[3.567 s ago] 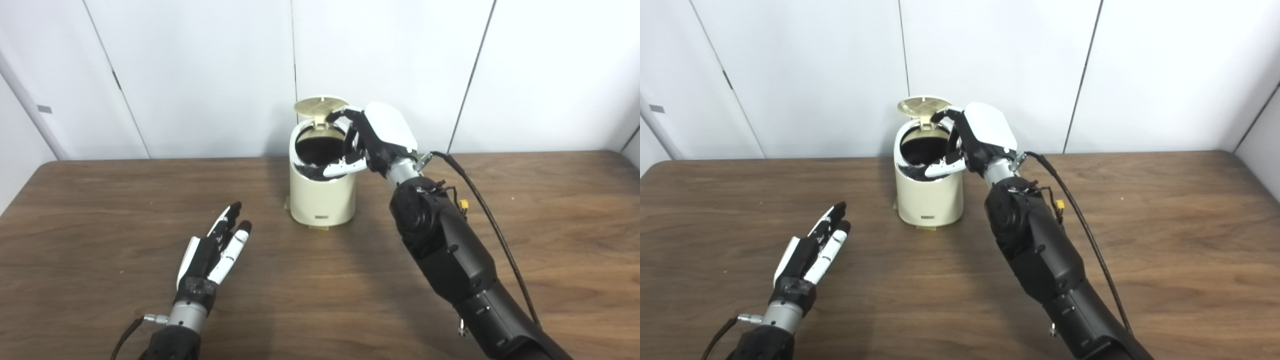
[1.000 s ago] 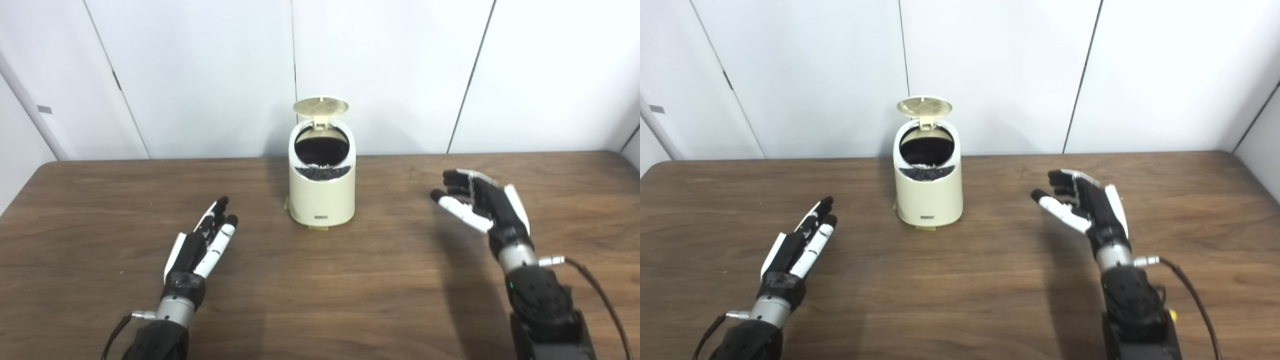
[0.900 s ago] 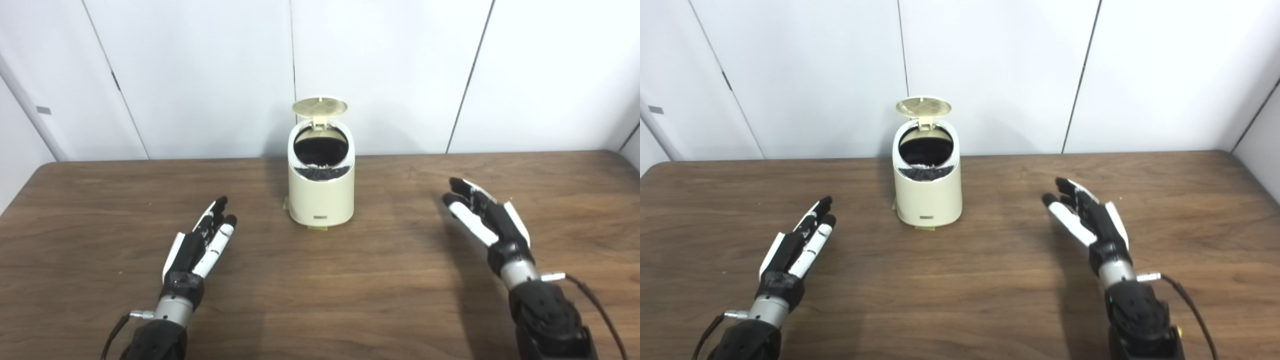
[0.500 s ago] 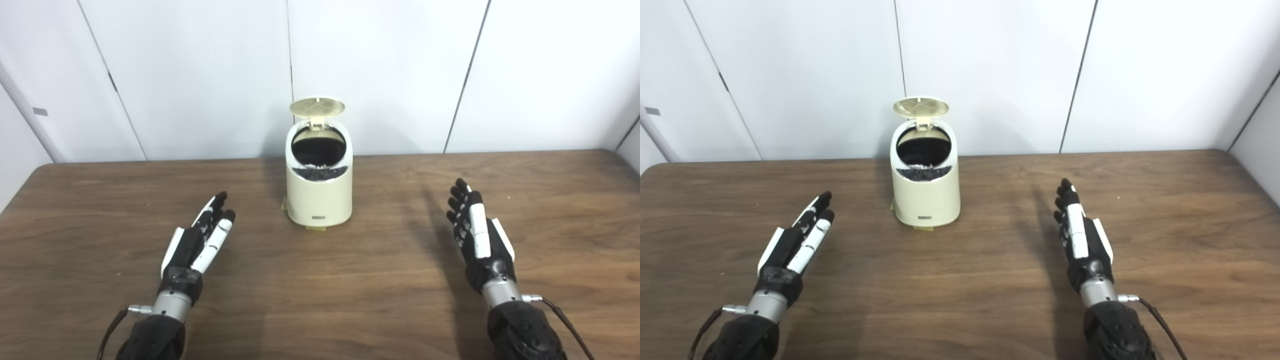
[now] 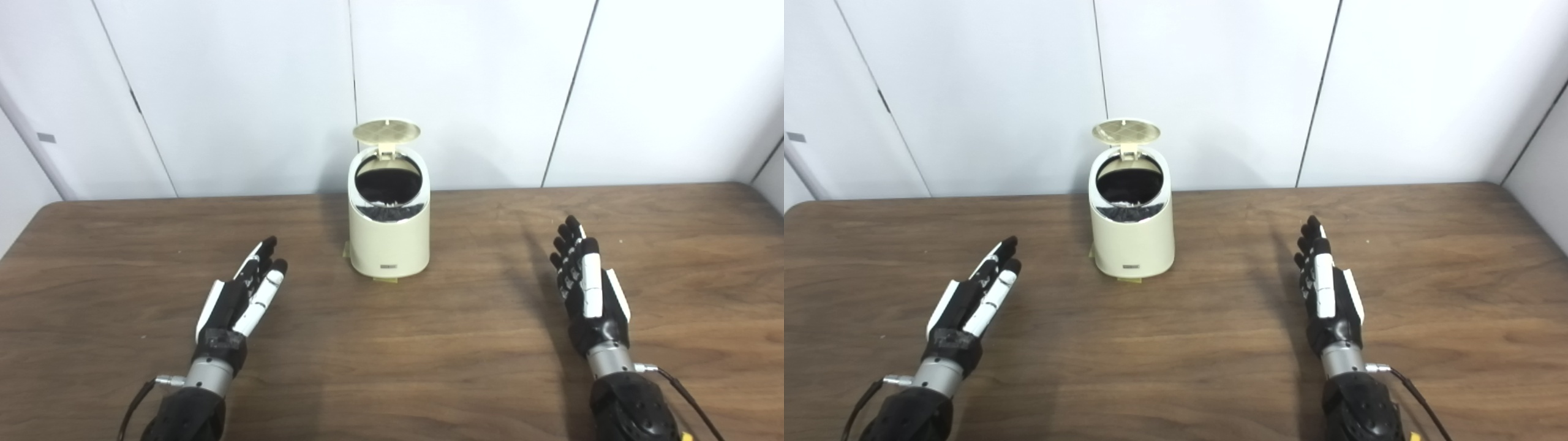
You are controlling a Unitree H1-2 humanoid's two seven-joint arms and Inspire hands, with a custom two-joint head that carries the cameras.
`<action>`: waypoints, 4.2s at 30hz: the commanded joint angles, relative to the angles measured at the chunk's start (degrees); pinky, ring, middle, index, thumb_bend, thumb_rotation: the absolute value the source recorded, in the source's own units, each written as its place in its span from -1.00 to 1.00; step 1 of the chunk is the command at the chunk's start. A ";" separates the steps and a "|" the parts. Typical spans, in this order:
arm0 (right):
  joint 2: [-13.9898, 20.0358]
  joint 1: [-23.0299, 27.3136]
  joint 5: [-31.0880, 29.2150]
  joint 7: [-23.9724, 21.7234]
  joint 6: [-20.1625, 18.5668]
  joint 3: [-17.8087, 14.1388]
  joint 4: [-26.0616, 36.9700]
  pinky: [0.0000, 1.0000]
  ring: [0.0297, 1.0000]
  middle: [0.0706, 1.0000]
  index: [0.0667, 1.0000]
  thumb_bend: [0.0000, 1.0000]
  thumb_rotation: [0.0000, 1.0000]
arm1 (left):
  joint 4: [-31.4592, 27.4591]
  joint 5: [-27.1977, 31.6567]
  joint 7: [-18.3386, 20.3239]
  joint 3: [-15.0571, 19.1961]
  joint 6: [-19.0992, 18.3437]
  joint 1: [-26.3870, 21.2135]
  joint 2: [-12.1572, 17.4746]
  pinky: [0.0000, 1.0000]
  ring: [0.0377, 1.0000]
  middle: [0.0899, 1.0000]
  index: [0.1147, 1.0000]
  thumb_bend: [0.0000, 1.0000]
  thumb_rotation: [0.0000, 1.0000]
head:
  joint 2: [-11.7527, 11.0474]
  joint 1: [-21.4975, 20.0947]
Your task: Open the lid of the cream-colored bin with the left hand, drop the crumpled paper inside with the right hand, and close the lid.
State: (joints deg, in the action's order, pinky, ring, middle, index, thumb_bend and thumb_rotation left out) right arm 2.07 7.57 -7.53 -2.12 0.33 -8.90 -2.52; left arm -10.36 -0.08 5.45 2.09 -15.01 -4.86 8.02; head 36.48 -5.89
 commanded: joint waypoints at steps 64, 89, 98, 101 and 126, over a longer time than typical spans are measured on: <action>-1.38 0.52 1.64 2.97 1.66 2.94 -2.89 1.00 0.99 0.96 1.00 0.34 0.98 | 16.33 -25.57 1.49 -17.39 0.61 -41.15 6.69 0.78 1.00 0.94 0.49 0.31 0.92 | -7.07 5.08; -2.24 0.30 3.79 4.83 -2.26 4.25 -0.57 1.00 0.98 0.97 1.00 0.19 0.99 | 12.57 -40.62 2.57 -21.65 7.83 -38.83 10.28 0.72 0.87 0.75 0.18 0.22 0.89 | -4.46 2.90; -2.46 0.12 3.95 5.44 -3.89 4.42 0.91 1.00 0.98 0.97 1.00 0.11 0.87 | 12.31 -42.32 4.76 -22.20 8.43 -36.79 10.13 0.61 0.81 0.71 0.15 0.23 0.91 | -3.20 2.56; -2.67 0.14 3.56 5.55 -4.70 4.32 1.50 1.00 0.99 0.97 1.00 0.11 0.83 | 12.18 -43.08 6.00 -22.97 8.48 -36.08 10.53 0.62 0.82 0.72 0.16 0.20 0.93 | -2.89 2.41; -2.63 -0.20 4.99 6.29 -5.82 5.07 3.47 1.00 0.99 0.96 1.00 0.07 0.84 | 15.14 -51.03 12.03 -29.78 11.46 -33.72 12.20 0.84 0.97 0.87 0.38 0.21 1.00 | -2.21 2.10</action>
State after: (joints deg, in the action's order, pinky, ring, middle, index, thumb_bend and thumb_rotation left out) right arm 0.11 7.01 -2.54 4.43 -4.94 -4.34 -0.53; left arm 3.53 -49.27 14.27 -25.88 -4.82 -37.19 19.23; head 34.19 -3.78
